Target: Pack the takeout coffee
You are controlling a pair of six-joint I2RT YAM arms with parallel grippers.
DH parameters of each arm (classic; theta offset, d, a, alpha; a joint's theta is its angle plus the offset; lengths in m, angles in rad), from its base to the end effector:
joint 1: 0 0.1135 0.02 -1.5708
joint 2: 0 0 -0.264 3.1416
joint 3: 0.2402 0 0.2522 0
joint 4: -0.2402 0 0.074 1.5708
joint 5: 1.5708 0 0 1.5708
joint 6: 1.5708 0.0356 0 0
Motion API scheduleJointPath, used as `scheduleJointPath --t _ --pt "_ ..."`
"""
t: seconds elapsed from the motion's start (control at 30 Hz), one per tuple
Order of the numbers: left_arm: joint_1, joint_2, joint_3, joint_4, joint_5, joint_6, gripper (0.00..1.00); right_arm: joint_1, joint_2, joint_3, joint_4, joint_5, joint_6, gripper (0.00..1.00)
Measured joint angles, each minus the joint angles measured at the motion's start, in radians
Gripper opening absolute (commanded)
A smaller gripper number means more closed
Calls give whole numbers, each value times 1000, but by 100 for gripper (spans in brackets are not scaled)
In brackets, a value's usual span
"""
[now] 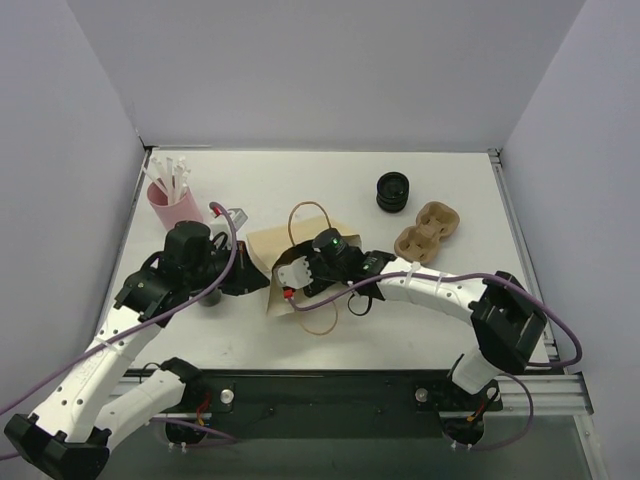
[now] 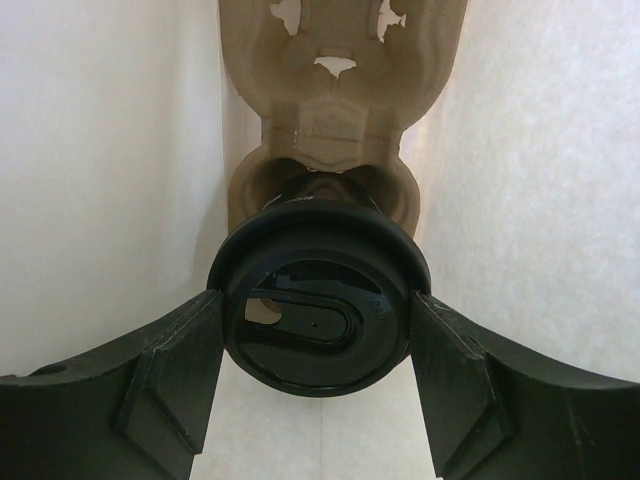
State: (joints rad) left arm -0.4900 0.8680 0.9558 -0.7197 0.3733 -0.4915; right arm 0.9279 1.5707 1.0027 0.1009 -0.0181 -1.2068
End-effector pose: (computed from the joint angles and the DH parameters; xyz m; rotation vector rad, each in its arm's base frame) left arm 0.1479 -0.0936 0.3329 0.2196 2.3102 -0.9370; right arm 0.2133 0.2858 0.2470 -1.7936 0.9749 -0.1564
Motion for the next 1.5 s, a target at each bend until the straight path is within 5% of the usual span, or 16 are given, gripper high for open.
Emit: scheduleJointPath --t 1.2,1.5 --pt "59 21 -29 83 5 -108 0 -77 155 58 223 -78 73 36" --pt "62 27 -45 106 -9 -126 0 -77 206 80 299 -62 134 53"
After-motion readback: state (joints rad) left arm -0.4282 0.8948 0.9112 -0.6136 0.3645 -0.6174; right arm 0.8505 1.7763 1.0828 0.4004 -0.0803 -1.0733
